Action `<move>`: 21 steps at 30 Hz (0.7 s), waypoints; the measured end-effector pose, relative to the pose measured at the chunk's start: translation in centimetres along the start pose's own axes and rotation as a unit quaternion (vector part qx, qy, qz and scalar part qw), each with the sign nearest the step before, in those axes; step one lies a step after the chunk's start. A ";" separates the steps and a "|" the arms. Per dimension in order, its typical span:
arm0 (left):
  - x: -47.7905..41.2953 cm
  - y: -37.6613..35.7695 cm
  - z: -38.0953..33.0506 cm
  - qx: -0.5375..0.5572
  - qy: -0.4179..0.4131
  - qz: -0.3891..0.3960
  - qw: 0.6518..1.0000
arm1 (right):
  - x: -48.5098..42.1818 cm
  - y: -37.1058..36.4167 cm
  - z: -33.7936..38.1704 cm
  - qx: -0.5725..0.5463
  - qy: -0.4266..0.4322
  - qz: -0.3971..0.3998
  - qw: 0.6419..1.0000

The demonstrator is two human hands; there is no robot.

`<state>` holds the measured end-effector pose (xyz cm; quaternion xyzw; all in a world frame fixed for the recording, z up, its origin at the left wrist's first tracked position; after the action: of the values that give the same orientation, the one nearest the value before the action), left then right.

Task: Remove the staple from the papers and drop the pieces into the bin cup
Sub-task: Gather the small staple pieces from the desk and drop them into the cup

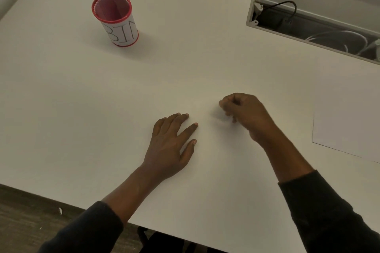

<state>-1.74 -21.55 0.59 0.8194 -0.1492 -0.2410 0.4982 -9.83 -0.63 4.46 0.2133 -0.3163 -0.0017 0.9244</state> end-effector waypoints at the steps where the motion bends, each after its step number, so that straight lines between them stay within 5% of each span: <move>1: -0.2 -0.1 0.1 -0.004 0.001 0.014 1.000 | -0.2 0.6 0.3 -0.029 -0.002 0.006 1.000; 7: -3.0 -1.6 1.6 -0.057 0.017 0.133 0.989 | -1.2 2.0 4.2 -0.072 0.021 0.036 0.997; 21: -4.0 -1.4 2.0 -0.040 0.031 0.142 0.988 | -3.1 -3.8 23.0 0.051 0.150 0.092 0.983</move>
<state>-6.19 -20.43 -0.42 0.7760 -0.2390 -0.1478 0.5646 -25.29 -12.67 17.45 0.2276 -0.1924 0.1317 0.9454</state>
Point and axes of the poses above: each hand's wrist, its own x-axis away from the middle knuckle, its own y-axis out of the back of the hand, z = x × y, the point moved 5 cm from there along -x, towards the middle knuckle, and after that the axes turned 10 degrees about -y, right-handed, at the moved point
